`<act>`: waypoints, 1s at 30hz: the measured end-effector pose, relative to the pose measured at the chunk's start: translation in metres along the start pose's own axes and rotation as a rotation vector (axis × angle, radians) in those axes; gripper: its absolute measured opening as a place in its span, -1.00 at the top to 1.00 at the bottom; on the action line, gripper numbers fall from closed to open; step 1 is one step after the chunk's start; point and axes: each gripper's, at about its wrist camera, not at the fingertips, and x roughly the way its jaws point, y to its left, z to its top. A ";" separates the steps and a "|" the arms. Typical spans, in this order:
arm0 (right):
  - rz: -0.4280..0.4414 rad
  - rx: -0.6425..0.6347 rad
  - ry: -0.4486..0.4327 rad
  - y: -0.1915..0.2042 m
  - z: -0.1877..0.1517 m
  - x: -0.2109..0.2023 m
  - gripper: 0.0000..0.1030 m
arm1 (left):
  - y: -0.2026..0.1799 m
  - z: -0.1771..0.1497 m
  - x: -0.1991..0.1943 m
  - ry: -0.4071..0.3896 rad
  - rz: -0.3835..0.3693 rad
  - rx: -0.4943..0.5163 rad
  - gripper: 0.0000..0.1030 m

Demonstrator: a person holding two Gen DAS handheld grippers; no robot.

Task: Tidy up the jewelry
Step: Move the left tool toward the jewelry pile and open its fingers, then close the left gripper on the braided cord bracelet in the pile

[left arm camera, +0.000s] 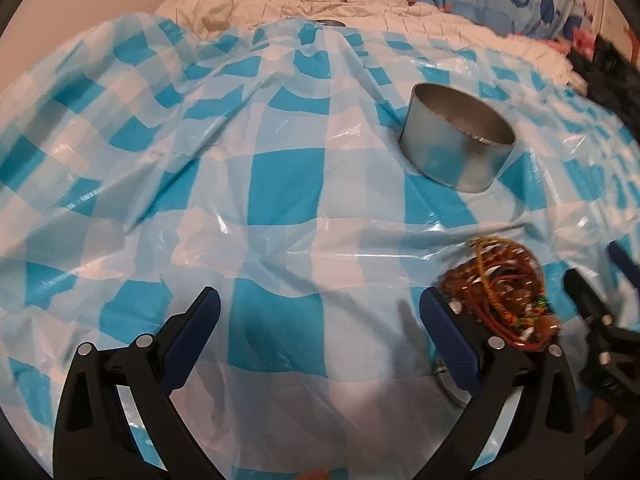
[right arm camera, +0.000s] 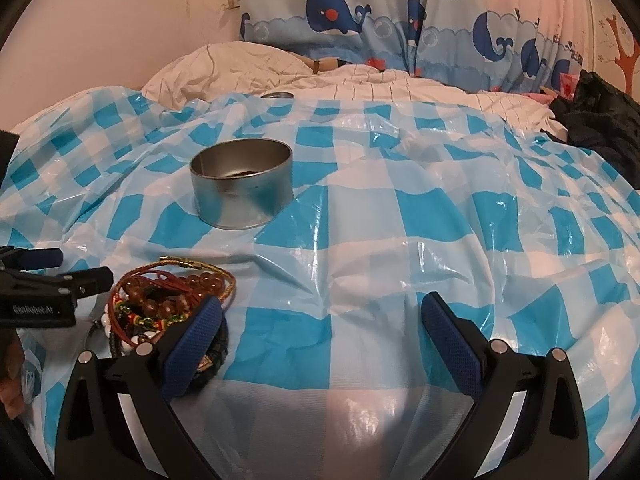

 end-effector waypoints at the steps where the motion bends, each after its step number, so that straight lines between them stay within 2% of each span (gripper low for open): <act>1: 0.002 -0.005 -0.002 0.001 0.000 0.000 -0.86 | 0.002 0.000 0.000 0.004 -0.022 -0.014 -0.86; 7: 0.013 -0.025 -0.009 0.006 0.001 -0.003 -0.87 | 0.010 0.000 -0.001 -0.004 -0.100 -0.057 -0.86; 15: 0.064 -0.007 0.008 0.006 0.005 -0.002 -0.86 | 0.002 0.002 0.002 0.006 -0.228 -0.052 -0.86; 23: 0.065 0.011 0.024 0.002 0.005 0.000 -0.86 | -0.004 0.009 0.012 0.031 -0.235 -0.066 -0.86; 30: 0.066 0.020 0.027 0.001 0.005 0.001 -0.86 | -0.015 0.020 0.010 0.002 -0.280 -0.093 -0.86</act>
